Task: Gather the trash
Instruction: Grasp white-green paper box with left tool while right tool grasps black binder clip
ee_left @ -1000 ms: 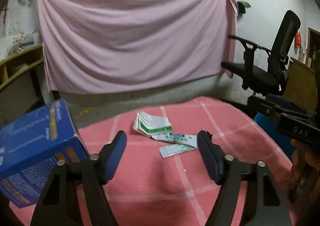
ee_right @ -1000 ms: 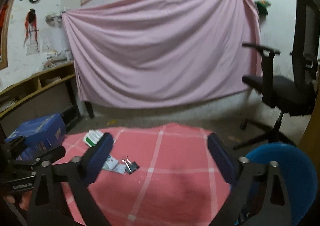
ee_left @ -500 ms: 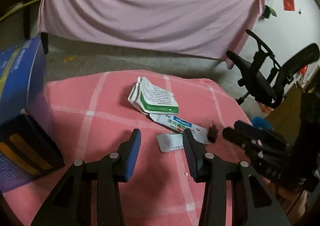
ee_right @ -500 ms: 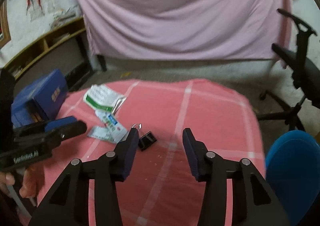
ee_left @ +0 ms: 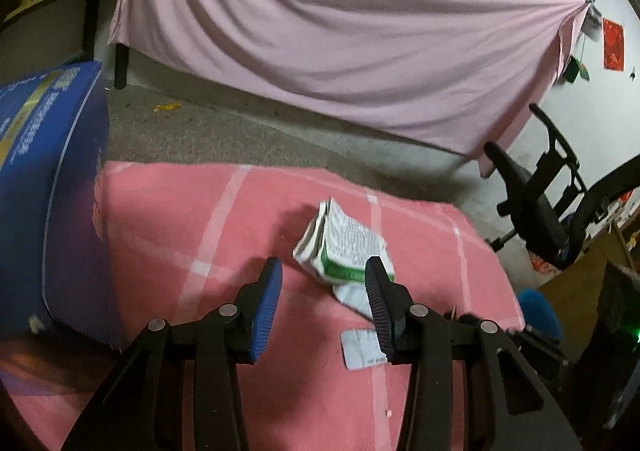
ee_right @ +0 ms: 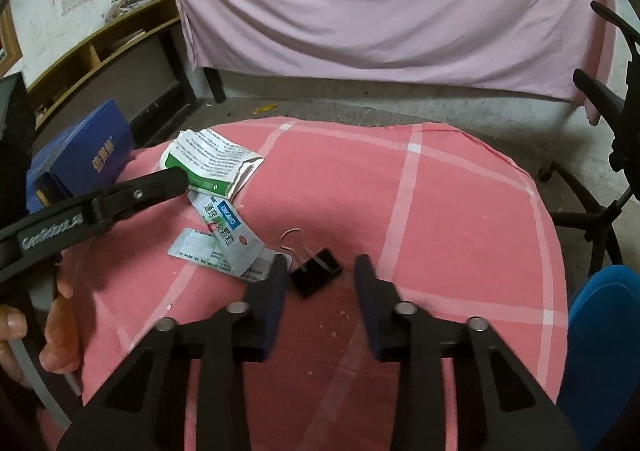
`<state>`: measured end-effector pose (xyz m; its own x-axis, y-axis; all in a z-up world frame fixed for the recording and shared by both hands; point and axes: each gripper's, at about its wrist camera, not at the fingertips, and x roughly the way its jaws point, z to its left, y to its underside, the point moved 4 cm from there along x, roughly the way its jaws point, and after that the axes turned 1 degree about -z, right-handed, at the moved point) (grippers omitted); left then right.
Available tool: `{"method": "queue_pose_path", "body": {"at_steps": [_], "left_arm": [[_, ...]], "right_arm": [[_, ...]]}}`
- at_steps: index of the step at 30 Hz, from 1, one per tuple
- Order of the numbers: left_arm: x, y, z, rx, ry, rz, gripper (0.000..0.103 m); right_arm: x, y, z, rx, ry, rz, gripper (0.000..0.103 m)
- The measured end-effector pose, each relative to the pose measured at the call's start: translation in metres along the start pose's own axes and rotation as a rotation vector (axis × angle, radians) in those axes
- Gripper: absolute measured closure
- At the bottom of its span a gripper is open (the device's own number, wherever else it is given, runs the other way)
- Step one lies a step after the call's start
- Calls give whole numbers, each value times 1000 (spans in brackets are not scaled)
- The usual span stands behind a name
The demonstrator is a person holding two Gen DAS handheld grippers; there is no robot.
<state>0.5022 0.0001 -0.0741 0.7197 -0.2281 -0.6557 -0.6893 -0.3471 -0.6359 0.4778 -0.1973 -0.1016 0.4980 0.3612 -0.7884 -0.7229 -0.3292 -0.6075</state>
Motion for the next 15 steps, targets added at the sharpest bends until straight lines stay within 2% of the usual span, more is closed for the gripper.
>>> {"method": "queue_pose_path", "body": {"at_steps": [5, 13, 15], "left_arm": [[-1, -2, 2, 7, 1, -15, 93], [-11, -1, 2, 10, 21, -57, 98], [-20, 0, -5, 45, 12, -95, 99]], "right_arm": [[-2, 0, 5, -22, 16, -5, 78], [-21, -2, -6, 35, 56, -109, 78], [-28, -3, -9, 51, 61, -150, 100]]}}
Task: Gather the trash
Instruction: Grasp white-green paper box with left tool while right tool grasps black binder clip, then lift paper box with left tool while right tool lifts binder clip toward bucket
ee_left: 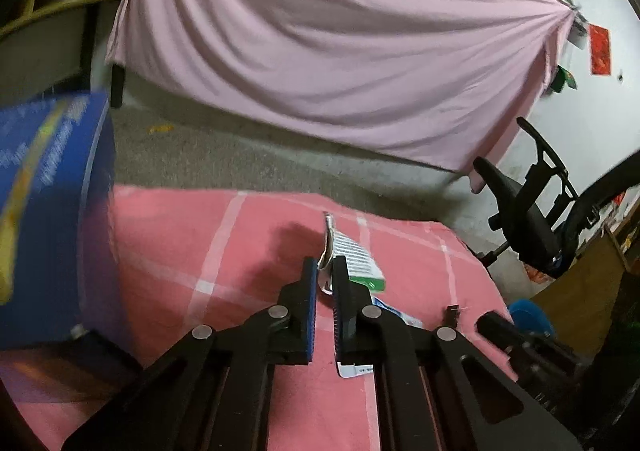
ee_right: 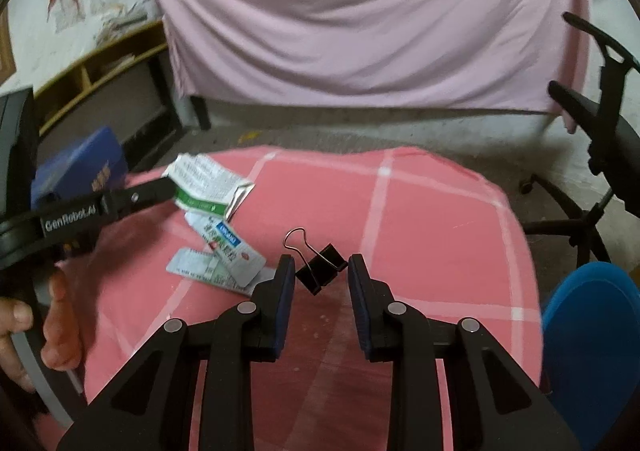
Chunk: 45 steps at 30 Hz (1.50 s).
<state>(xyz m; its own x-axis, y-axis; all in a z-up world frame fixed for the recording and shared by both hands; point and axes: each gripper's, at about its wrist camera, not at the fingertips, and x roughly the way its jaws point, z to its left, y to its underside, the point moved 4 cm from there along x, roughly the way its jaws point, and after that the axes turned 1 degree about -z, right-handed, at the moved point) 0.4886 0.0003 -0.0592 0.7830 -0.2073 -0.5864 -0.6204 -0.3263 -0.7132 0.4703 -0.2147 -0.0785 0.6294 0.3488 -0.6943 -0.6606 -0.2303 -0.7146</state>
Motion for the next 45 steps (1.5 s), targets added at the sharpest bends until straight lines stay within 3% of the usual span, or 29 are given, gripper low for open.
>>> {"method": "queue_pose_path", "body": {"at_steps": [3, 6, 13, 16, 20, 28, 29, 30, 31, 34, 45], "left_arm": [[-19, 3, -14, 81, -14, -81, 99], [-31, 13, -24, 149, -26, -105, 99], [-35, 38, -15, 143, -46, -7, 99], [-33, 40, -12, 130, -29, 36, 99], [-28, 41, -11, 119, 4, 94, 98], [-18, 35, -15, 114, 25, 145, 92], [-18, 34, -16, 115, 28, 144, 92], [-18, 34, -16, 118, 27, 142, 91], [-18, 34, -18, 120, 31, 138, 90], [-19, 34, -18, 115, 67, 135, 90], [-7, 29, -6, 61, 32, 153, 95]], "right_arm": [[-15, -2, -3, 21, 7, -80, 100], [-19, 0, -4, 34, 2, -87, 100], [1, -5, -4, 50, -35, -2, 94], [9, -9, -3, 47, -25, 17, 69], [18, -14, 0, 7, -1, 32, 61], [41, -9, 10, -67, 5, 122, 61], [42, -8, 11, -69, 0, 128, 65], [42, -7, 11, -73, -8, 134, 77], [43, -6, 13, -78, -16, 138, 77], [41, -4, 17, -103, -27, 140, 77], [23, -3, 12, -100, 5, 77, 78]]}}
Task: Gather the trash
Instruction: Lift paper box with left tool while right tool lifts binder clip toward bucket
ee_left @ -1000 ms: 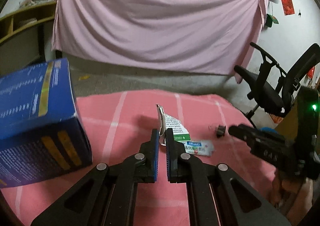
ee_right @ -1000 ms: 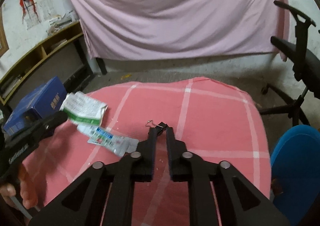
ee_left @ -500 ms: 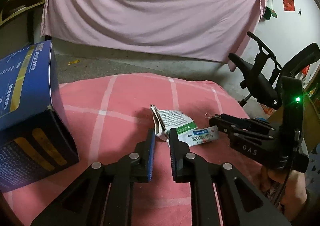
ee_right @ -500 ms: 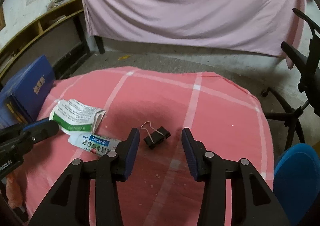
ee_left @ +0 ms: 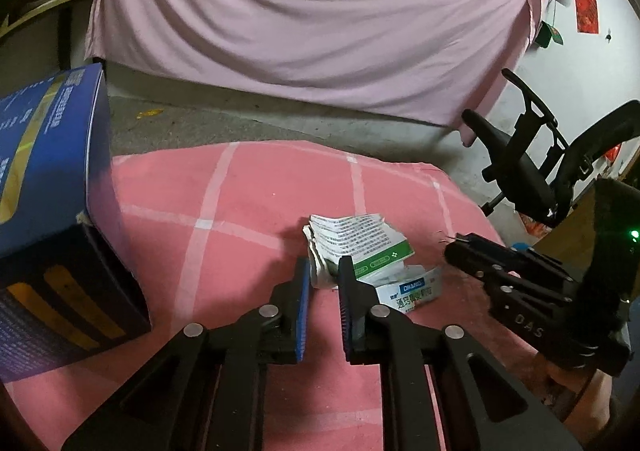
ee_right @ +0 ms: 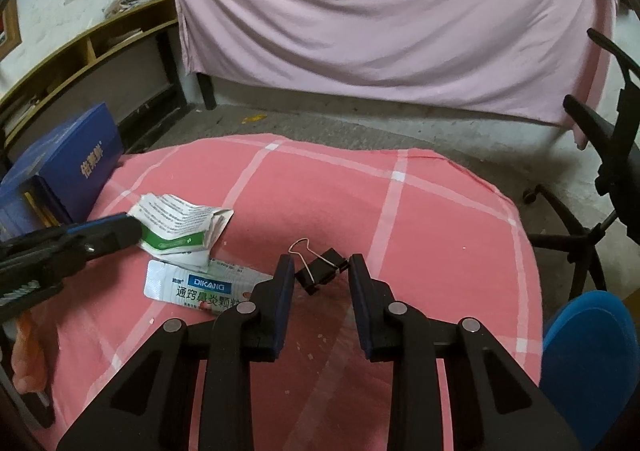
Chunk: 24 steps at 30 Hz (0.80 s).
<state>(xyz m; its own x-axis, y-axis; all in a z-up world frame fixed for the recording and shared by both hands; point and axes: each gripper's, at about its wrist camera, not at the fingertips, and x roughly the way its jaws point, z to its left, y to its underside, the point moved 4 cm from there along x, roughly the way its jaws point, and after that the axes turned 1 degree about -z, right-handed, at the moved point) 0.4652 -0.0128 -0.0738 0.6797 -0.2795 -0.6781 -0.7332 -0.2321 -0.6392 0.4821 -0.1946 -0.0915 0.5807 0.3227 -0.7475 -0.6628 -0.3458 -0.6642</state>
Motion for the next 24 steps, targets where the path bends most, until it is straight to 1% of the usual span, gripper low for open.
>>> {"method": "queue_pose_path", "body": {"at_steps": [3, 6, 7, 10, 13, 16, 18, 24], "left_arm": [[-10, 0, 1, 1, 1, -47, 98], [-25, 2, -5, 52, -13, -118, 100], [-32, 4, -8, 73, -23, -153, 100], [-52, 10, -18, 119, -49, -252, 100], [-75, 18, -30, 146, -56, -359, 100], [-96, 25, -53, 193, -41, -462, 100], [-111, 30, -68, 226, -32, -516, 100], [-140, 39, -112, 272, -1, -627, 100]], "right_arm": [[-10, 2, 0, 7, 10, -38, 78], [-24, 4, 2, 16, 8, -97, 78], [-29, 5, 2, 19, 6, -123, 78], [-53, 5, 5, 33, -1, -229, 78], [-79, 10, 4, 54, -16, -337, 78], [-104, 14, 2, 66, -31, -446, 78], [-122, 15, -1, 69, -38, -522, 78], [-180, 19, -22, 106, -16, -721, 78]]}}
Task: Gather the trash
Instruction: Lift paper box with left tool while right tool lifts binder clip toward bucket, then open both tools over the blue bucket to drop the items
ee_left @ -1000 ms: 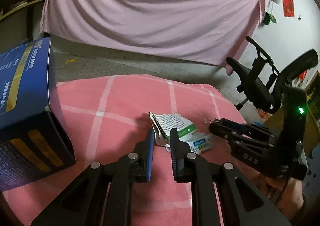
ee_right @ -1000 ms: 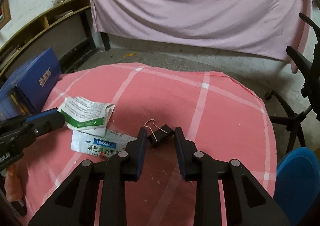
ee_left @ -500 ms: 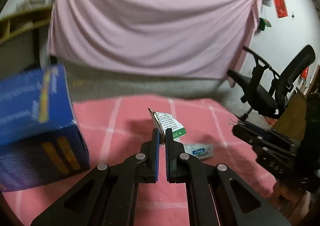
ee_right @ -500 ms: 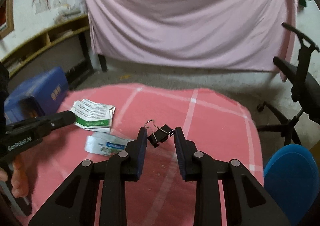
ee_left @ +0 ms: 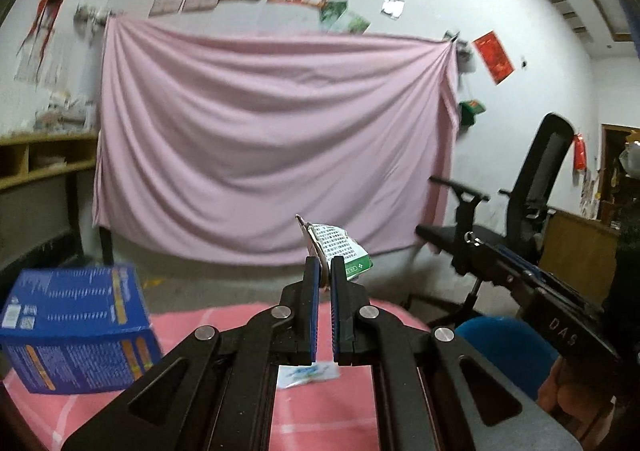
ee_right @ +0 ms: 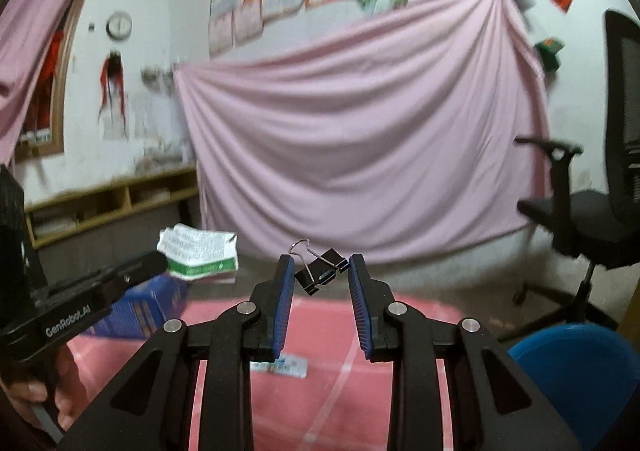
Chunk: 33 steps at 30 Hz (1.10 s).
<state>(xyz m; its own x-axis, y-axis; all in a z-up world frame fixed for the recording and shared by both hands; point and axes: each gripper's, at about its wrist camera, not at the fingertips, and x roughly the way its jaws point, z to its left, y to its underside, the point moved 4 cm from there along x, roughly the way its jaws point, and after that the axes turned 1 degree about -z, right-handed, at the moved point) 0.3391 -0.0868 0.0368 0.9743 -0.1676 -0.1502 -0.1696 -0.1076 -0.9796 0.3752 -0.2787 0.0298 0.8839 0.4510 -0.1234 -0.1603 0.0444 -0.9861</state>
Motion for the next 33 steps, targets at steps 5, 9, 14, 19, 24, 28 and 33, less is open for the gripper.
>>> {"method": "queue_pose_path", "body": {"at_steps": [5, 9, 14, 19, 24, 28, 33], "left_arm": [[-7, -18, -47, 78, 56, -44, 100], [-5, -26, -90, 140, 109, -60, 100], [12, -22, -144, 195, 179, -41, 100], [40, -2, -185, 165, 251, 64, 100], [64, 12, -213, 105, 300, 182, 100], [82, 24, -224, 81, 324, 282, 100], [103, 42, -233, 88, 330, 403, 100]], "right_arm": [[-36, -24, -19, 5, 51, -119, 78], [-58, -32, -41, 20, 108, -163, 78], [-86, -33, -78, 66, 186, -190, 78], [-103, -25, -115, 111, 251, -172, 78], [-108, -5, -138, 117, 311, -100, 77], [-108, 10, -154, 128, 338, -44, 77], [-101, 26, -172, 145, 369, 32, 77]]}}
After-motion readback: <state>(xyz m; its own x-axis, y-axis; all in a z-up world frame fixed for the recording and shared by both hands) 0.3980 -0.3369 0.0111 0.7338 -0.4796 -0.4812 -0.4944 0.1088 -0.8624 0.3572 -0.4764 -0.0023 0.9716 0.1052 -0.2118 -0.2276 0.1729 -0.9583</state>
